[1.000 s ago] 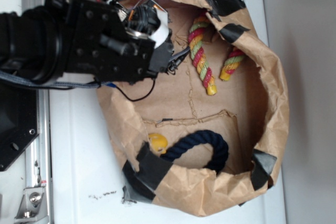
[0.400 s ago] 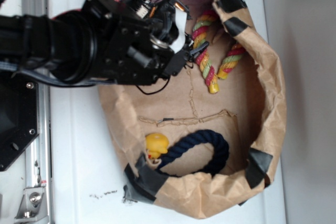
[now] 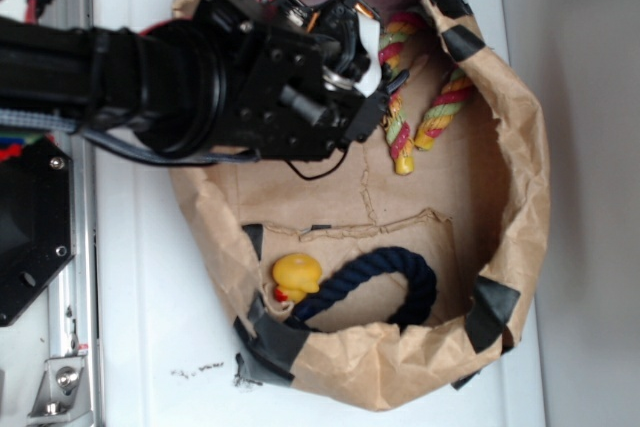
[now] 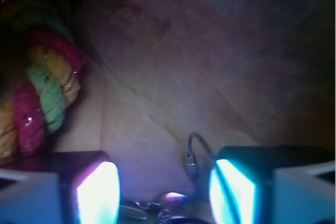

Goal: Grab the silver keys.

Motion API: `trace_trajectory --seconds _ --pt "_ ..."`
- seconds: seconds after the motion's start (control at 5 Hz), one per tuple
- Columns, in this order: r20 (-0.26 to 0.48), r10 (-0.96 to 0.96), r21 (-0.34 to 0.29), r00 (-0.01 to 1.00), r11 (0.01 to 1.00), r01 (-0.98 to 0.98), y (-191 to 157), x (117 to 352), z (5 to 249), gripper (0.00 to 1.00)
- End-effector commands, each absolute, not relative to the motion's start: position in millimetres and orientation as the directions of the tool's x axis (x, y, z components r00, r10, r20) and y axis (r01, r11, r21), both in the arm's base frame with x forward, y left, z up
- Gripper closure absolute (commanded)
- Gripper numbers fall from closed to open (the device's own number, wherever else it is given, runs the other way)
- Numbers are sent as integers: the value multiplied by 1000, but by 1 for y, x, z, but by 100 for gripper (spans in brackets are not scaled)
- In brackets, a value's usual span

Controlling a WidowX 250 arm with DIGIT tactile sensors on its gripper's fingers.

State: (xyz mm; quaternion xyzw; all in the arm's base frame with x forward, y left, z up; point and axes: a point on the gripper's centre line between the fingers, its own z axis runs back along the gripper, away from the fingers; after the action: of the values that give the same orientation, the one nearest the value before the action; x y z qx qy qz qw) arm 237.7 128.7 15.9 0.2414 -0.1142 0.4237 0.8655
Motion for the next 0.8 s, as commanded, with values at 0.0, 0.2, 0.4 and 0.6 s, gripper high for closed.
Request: trace_trajectory --seconds 0.0,0.2,0.4,0.6 --pt "362 707 342 608 506 -792 137 222 7 100" --pt "352 707 340 614 515 -787 136 221 8 100" --pt "345 702 334 623 528 -781 134 219 10 100" --pt "293 687 345 664 572 -744 131 218 13 100"
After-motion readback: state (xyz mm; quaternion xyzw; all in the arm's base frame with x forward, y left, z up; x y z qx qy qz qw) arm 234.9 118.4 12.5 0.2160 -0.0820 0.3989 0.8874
